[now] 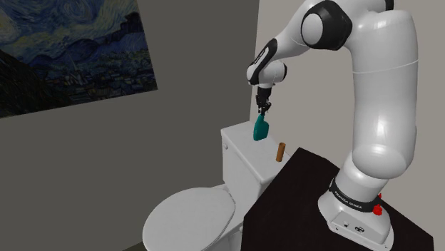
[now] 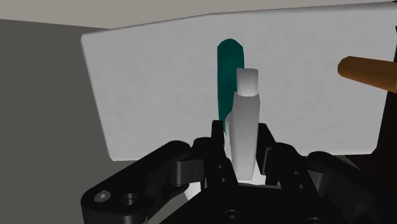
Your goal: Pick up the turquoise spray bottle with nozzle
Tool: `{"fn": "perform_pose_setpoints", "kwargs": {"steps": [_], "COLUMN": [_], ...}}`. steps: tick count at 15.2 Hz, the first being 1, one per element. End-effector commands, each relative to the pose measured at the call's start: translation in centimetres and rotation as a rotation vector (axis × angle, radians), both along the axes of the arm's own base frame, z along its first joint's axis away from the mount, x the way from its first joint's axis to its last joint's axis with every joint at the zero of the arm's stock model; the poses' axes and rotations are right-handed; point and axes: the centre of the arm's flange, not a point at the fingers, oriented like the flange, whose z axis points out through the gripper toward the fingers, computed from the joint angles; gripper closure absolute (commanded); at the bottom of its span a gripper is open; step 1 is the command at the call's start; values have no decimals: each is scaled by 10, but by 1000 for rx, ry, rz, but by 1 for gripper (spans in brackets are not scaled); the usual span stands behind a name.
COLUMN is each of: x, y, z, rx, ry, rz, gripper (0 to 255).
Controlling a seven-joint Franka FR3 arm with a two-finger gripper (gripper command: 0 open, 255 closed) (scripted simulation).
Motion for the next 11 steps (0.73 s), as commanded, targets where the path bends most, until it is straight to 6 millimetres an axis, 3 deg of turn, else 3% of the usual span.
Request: {"fn": "perform_pose_setpoints", "kwargs": {"steps": [1,11], "x": [0,0], "y": [0,0], "z": [10,63], "rx": [0,0], "ry": [0,0], "rz": [0,0], "gripper": [255,255]}}
